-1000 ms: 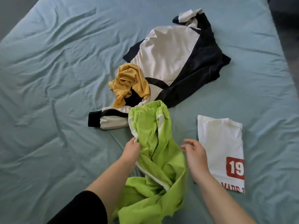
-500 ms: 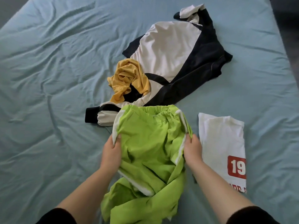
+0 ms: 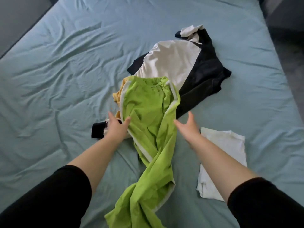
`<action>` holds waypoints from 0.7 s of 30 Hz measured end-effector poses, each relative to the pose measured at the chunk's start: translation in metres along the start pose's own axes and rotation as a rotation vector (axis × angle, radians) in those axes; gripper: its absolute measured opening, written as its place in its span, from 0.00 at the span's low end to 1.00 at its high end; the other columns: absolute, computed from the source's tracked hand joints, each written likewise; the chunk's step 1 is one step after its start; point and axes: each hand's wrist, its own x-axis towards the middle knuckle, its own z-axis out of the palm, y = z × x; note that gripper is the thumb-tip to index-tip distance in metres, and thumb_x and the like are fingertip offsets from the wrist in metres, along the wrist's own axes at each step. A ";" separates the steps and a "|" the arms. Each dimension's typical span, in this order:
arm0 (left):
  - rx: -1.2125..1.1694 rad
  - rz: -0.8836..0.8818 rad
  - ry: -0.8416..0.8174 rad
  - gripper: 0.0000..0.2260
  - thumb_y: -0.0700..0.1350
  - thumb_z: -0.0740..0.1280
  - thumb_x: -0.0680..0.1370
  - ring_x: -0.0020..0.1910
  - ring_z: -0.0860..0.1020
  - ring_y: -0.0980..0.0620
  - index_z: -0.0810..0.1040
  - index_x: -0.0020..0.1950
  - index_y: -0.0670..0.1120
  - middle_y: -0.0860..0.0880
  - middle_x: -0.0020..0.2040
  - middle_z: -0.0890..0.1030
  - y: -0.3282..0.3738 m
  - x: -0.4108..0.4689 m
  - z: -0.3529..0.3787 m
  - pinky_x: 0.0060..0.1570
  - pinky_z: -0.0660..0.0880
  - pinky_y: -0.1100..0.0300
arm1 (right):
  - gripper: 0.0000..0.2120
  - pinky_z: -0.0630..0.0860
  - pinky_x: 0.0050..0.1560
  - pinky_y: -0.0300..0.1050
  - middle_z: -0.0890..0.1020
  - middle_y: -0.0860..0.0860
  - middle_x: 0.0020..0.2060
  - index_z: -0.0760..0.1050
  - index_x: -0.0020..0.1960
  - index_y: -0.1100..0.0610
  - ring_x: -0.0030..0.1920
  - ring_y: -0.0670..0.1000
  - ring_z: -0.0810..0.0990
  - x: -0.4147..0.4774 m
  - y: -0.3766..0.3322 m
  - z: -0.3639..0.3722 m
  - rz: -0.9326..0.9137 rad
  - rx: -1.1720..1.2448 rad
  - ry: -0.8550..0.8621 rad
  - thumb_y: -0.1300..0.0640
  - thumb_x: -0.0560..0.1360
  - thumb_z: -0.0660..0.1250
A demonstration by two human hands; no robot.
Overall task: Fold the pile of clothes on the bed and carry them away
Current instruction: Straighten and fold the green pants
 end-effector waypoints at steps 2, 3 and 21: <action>0.047 -0.124 -0.054 0.38 0.54 0.66 0.78 0.74 0.61 0.42 0.48 0.78 0.41 0.40 0.76 0.60 -0.029 -0.023 0.018 0.69 0.60 0.53 | 0.31 0.69 0.65 0.51 0.70 0.59 0.67 0.62 0.71 0.59 0.65 0.57 0.71 -0.029 0.033 0.026 0.122 -0.056 -0.021 0.48 0.74 0.69; 0.050 -0.187 -0.104 0.36 0.54 0.66 0.78 0.73 0.64 0.42 0.53 0.77 0.39 0.39 0.75 0.63 -0.046 -0.037 0.028 0.67 0.63 0.54 | 0.27 0.72 0.59 0.50 0.73 0.59 0.60 0.65 0.64 0.60 0.59 0.56 0.74 -0.046 0.051 0.040 0.191 -0.049 -0.055 0.47 0.74 0.70; 0.450 -0.087 -0.465 0.27 0.60 0.68 0.74 0.63 0.74 0.49 0.69 0.69 0.51 0.52 0.64 0.74 -0.149 -0.132 0.111 0.60 0.72 0.53 | 0.13 0.79 0.50 0.51 0.83 0.60 0.48 0.75 0.49 0.61 0.46 0.57 0.82 -0.114 0.220 0.021 0.518 0.352 0.159 0.53 0.72 0.73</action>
